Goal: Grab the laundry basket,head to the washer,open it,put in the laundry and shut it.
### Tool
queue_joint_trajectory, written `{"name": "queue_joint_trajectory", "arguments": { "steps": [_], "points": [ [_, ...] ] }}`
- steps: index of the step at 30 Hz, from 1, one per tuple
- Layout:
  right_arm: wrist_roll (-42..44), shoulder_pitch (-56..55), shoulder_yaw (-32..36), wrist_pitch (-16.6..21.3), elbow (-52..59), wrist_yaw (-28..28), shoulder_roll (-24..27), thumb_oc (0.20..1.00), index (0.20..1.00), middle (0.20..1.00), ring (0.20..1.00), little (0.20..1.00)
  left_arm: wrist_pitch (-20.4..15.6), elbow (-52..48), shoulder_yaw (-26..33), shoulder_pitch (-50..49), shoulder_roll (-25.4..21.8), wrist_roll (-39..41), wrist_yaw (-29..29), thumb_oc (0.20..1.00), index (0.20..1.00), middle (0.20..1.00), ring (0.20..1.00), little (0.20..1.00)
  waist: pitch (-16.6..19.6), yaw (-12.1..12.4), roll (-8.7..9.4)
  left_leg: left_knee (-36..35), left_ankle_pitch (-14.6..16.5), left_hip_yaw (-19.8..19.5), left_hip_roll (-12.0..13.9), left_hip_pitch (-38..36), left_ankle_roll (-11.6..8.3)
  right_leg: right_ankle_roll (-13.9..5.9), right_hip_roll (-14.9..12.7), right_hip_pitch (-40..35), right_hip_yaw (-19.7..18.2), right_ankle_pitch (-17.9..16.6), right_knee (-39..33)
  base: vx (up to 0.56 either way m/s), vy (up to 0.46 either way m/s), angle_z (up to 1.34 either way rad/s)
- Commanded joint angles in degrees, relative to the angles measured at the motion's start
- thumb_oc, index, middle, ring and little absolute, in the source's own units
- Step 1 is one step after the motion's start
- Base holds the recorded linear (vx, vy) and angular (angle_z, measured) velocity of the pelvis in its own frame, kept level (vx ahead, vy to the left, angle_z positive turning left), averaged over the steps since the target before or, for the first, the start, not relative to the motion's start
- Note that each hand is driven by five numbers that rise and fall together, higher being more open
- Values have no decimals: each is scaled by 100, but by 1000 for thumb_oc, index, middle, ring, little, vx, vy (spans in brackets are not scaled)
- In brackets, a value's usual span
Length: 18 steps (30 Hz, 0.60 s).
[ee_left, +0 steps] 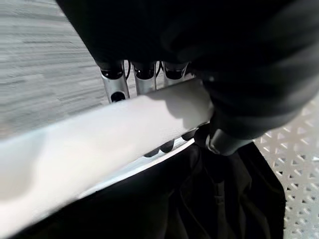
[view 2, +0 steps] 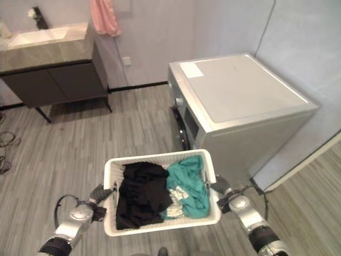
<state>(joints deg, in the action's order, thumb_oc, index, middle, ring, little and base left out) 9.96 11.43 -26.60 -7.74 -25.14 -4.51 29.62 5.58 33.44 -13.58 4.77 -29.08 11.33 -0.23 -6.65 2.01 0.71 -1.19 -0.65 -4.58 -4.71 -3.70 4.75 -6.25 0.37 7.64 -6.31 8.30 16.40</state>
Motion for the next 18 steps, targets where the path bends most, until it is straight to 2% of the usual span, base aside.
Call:
{"name": "queue_joint_trajectory", "arguments": {
  "steps": [1, 3, 5, 12, 16, 18],
  "points": [
    [893, 674, 254, 470, 572, -945, 197, 200, 200, 200, 200, 200, -213, -121, 541, 67, -529, -20, -255, 200, 200, 200, 200, 200, 138, 79, 181, 1010, 731, 149, -414, 266, -270, -127, -134, -422, 278, -1014, -960, 10, -11, 47],
    [963, 908, -6, 446, 672, -1076, 255, 200, 200, 200, 200, 200, -196, -74, 604, 6, -622, 8, -328, 200, 200, 200, 200, 200, 117, 139, 191, 989, 697, 112, -412, 226, -322, -111, -85, -420, 317, -1124, -1183, 17, -38, 24],
    [969, 1136, -234, 434, 727, -1108, 211, 200, 200, 200, 200, 200, -206, -24, 623, 3, -703, 39, -330, 200, 200, 200, 200, 200, 40, 131, 187, 1108, 732, 25, -411, 238, -306, -121, -41, -260, 210, -1168, -1094, 24, -48, -4],
    [1068, 2138, -1082, 300, 679, -1274, -306, 200, 200, 200, 200, 200, -206, 238, 820, -201, -1083, 279, -405, 200, 200, 200, 200, 200, 202, 401, 190, 1070, 790, 24, -382, 193, -335, -62, -91, -664, 222, -1210, -1647, 45, -53, 8],
    [1215, 3191, -1842, 175, 563, -1371, -740, 200, 200, 200, 200, 200, -237, 1126, 798, -50, -1328, 508, -418, 200, 200, 200, 200, 200, 281, 531, 236, 948, 780, -44, -329, 162, -355, -1, -71, -779, 234, -1195, -1810, 24, -56, 1],
    [1240, 3454, -2016, 166, 471, -1369, -836, 200, 200, 200, 200, 200, -235, 1250, 770, 4, -1402, 548, -428, 200, 200, 200, 200, 200, 303, 570, 253, 915, 781, -63, -319, 148, -357, 14, -66, -814, 247, -1190, -1843, 25, -47, 3]
  ]
}}
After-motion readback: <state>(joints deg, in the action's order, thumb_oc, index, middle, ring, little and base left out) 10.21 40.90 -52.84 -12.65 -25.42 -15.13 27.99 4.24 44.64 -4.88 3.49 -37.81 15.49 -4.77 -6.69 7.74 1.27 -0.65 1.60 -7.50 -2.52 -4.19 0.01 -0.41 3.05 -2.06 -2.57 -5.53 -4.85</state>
